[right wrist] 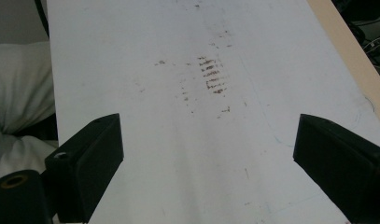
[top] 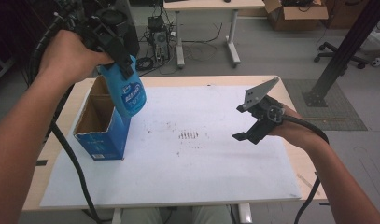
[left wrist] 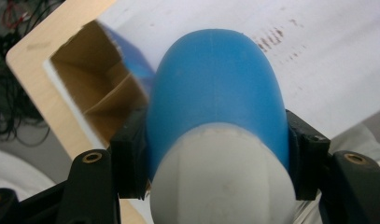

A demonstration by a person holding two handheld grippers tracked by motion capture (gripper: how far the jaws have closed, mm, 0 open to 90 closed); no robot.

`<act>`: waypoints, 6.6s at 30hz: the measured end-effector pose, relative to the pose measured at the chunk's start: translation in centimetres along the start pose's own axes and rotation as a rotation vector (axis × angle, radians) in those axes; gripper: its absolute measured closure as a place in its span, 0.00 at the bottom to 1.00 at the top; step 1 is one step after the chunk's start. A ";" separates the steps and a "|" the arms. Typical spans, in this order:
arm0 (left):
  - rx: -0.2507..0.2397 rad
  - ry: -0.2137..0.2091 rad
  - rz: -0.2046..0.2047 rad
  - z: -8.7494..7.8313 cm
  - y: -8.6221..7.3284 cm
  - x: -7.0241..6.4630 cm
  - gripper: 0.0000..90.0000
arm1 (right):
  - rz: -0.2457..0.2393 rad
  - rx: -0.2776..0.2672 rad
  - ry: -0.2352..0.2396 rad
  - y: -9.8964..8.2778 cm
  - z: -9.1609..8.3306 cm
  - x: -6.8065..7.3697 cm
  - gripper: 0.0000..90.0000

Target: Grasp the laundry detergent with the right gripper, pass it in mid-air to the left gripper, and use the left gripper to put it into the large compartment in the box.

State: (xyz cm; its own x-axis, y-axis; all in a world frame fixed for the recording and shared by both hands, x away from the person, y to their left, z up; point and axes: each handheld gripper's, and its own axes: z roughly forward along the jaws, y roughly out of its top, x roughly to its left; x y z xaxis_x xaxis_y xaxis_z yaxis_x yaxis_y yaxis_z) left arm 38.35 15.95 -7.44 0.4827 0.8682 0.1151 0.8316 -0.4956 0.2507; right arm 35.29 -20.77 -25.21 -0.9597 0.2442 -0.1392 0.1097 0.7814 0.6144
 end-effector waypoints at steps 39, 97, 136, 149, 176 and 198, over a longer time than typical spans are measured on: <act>0.034 0.088 -0.428 5.8 -5.1 8.8 0.42 | -0.019 0.051 0.015 -0.9 0.5 -1.0 0.09; 0.080 0.108 -0.356 20.2 -7.2 8.5 0.42 | 0.034 0.087 0.039 -2.4 2.7 -1.3 0.10; -0.002 0.105 -0.360 16.9 -7.5 9.0 0.29 | 0.032 0.084 0.033 -2.4 2.1 -0.9 0.10; 0.003 0.055 -0.323 13.1 -7.4 8.1 0.21 | 0.018 0.076 0.018 -1.8 1.0 -0.1 0.10; 0.104 -0.094 -0.063 8.4 -5.7 1.3 0.16 | 0.007 0.077 0.005 -1.1 0.1 0.6 0.11; 0.032 -0.163 0.085 7.5 -3.9 -1.8 0.12 | 0.033 0.100 0.007 -1.4 -0.3 0.5 0.08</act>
State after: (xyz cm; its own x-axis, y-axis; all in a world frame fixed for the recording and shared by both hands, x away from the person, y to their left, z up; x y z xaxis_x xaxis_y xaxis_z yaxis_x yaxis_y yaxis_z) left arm 36.31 16.08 -15.84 0.5878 0.8086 -0.0234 0.7928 -0.5701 0.2155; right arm 34.61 -21.88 -25.90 -0.9569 0.2669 -0.1144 0.1663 0.8267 0.5375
